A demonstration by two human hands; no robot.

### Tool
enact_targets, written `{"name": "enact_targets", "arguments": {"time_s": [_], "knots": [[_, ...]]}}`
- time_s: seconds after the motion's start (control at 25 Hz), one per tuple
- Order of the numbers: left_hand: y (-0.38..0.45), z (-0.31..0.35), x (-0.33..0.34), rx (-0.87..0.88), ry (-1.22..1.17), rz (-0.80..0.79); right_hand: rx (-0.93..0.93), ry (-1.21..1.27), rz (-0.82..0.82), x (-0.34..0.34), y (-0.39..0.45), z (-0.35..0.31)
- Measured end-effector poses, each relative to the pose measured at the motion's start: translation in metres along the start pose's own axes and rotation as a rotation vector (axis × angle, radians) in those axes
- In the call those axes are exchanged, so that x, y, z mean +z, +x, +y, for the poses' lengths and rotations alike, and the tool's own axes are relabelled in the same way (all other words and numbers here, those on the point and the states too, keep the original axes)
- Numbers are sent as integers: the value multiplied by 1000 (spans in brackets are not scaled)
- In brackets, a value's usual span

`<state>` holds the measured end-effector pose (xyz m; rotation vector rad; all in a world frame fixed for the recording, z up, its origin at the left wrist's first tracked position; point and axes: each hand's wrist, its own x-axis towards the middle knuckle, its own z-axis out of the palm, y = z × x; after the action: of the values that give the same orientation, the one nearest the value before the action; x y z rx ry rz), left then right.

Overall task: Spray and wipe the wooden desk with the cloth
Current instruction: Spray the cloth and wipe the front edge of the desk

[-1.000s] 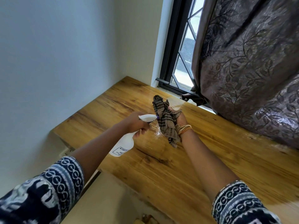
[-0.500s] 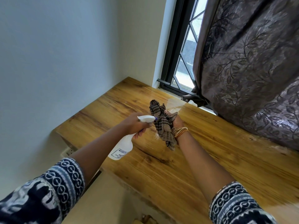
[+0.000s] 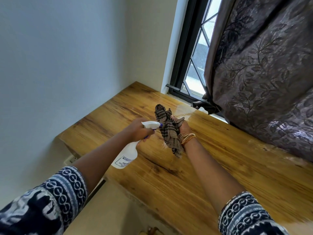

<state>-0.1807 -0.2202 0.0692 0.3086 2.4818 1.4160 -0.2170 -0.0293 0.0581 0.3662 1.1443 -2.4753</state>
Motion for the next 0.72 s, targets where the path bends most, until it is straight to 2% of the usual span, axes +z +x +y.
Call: {"name": "enact_targets", "arguments": {"time_s": [0.2,0.36,0.56,0.72], "knots": [[11,-6,-19,5,-28,55,48,53,-78,4,12,0],[26,-7,-43,2,-212,217,31,73,-82,9,33,0],[47,-15,-54,-24,-369,263,12,-45,-43,14,59,-5],[56,-24,-59,-21,-382,300,104,27,-41,13,67,-6]]}}
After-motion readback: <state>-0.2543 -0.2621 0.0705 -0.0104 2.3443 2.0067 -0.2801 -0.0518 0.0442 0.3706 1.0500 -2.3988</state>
